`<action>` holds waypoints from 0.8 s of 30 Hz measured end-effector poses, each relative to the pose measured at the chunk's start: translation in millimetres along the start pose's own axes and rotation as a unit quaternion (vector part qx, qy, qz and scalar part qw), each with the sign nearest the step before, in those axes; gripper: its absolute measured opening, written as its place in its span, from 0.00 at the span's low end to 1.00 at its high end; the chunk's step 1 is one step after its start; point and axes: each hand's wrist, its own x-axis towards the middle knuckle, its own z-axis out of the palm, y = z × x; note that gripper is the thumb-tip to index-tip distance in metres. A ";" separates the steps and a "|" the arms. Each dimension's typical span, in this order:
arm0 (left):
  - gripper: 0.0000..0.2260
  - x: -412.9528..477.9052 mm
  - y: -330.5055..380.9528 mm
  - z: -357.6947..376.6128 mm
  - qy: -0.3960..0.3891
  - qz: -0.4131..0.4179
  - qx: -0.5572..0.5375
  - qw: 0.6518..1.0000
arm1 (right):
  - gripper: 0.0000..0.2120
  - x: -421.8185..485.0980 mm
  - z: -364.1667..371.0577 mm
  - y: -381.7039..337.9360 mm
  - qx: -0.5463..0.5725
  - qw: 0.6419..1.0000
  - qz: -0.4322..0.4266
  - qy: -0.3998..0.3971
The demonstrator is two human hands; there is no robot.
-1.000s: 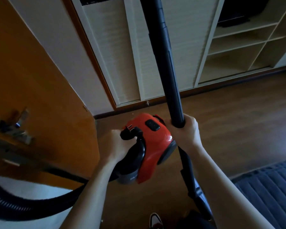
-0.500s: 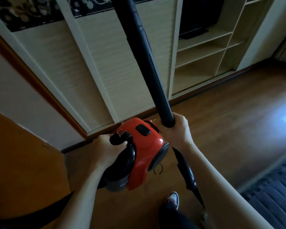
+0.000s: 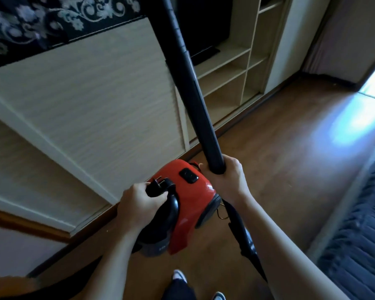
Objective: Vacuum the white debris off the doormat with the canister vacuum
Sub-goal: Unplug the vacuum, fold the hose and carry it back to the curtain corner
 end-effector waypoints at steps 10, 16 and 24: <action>0.15 170.1 73.2 64.8 -0.070 0.098 -0.010 0.993 | 0.20 134.1 -26.9 41.5 -0.061 0.989 0.067 0.117; 0.15 281.2 118.4 88.9 -0.123 0.166 0.007 0.978 | 0.23 225.8 -42.0 46.2 -0.088 0.970 0.095 0.208; 0.17 362.3 186.6 130.7 -0.195 0.230 0.004 0.953 | 0.16 286.4 -92.0 50.0 -0.128 0.934 0.105 0.318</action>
